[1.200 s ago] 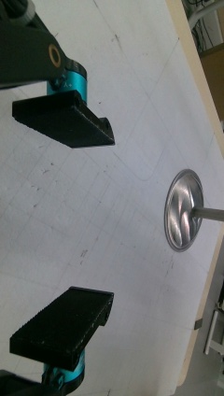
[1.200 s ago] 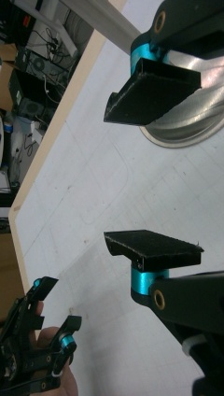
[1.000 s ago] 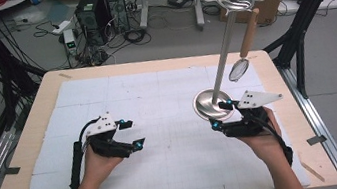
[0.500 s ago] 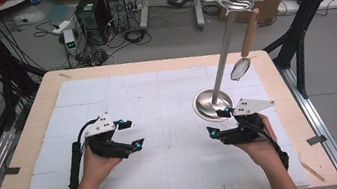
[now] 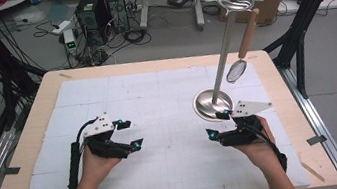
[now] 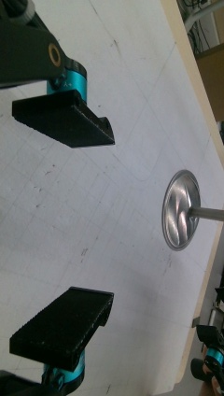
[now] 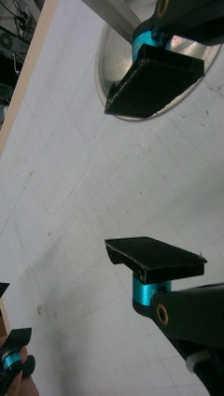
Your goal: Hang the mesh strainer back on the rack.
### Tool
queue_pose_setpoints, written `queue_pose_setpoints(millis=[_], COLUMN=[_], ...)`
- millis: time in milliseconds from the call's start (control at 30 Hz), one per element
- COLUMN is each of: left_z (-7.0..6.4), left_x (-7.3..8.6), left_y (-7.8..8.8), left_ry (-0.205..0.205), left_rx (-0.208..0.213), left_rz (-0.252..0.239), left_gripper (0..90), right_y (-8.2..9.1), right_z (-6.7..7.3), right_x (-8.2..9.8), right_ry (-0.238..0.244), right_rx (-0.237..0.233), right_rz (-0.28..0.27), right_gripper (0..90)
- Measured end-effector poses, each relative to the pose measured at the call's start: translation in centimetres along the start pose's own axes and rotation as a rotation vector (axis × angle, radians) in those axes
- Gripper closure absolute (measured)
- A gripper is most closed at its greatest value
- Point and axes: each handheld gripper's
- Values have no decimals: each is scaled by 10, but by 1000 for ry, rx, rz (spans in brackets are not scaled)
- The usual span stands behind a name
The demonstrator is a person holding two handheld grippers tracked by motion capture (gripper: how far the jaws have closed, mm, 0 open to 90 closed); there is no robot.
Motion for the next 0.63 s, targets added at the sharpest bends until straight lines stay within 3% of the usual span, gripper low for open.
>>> queue_pose_setpoints(millis=[633], left_z=[0], left_x=[0], left_y=[0], left_ry=[3], left_rx=[-3], left_rz=[-1], left_gripper=[210], right_y=[-2], right_z=[-1], right_x=[3], right_ry=[2], right_rx=[2], right_rz=[8], right_gripper=[293])
Point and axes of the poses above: each handheld gripper's, and its own axes: y roughly backward along the jaws, x roughly out of its underside, z roughly to its left, and after that the axes turned 14 degrees about -z, right-handed
